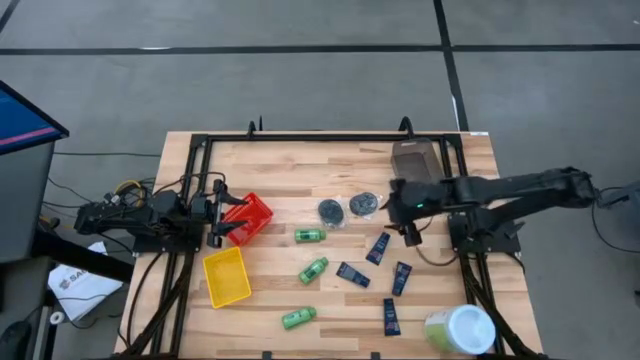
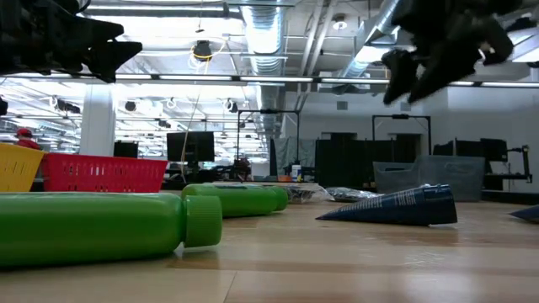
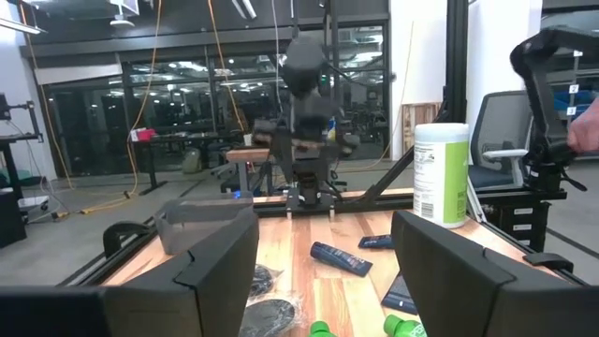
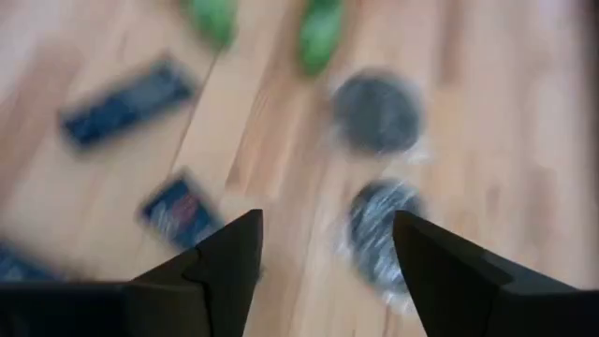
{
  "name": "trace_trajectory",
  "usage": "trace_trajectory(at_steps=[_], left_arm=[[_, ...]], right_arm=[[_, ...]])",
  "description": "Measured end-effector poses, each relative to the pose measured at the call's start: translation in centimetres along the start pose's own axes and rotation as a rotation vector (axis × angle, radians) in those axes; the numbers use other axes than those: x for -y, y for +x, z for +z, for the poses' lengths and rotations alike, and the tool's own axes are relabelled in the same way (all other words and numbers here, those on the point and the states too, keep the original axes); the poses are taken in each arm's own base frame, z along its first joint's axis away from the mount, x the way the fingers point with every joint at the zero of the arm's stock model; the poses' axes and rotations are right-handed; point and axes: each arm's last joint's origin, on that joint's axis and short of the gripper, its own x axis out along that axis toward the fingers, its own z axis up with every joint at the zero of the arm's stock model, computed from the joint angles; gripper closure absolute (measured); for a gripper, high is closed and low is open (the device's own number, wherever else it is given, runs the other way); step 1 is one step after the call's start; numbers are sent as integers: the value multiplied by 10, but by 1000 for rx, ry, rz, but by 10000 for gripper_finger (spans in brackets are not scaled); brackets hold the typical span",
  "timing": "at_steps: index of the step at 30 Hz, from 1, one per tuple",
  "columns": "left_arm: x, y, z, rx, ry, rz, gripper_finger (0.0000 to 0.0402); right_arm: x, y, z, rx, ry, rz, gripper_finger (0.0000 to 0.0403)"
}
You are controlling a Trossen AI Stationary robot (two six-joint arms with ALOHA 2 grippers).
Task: Pick & Place Travel size toiletries
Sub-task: Put the shaving cream into the black bin
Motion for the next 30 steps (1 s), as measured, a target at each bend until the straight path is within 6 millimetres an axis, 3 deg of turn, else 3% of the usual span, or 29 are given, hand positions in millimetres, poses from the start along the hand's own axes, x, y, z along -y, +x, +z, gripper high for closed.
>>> trace_trajectory(at_steps=[9,19,30], left_arm=[[0,1,-1,-8,1,-1,160],[0,2,-1,-14,1,-1,160],[0,2,-1,-14,2,-1,160]], right_arm=[[-14,46,9,-193,-282,245,178],[-26,81,2,-330,-331,326,149],[-32,119,-13,-499,-331,352,149]])
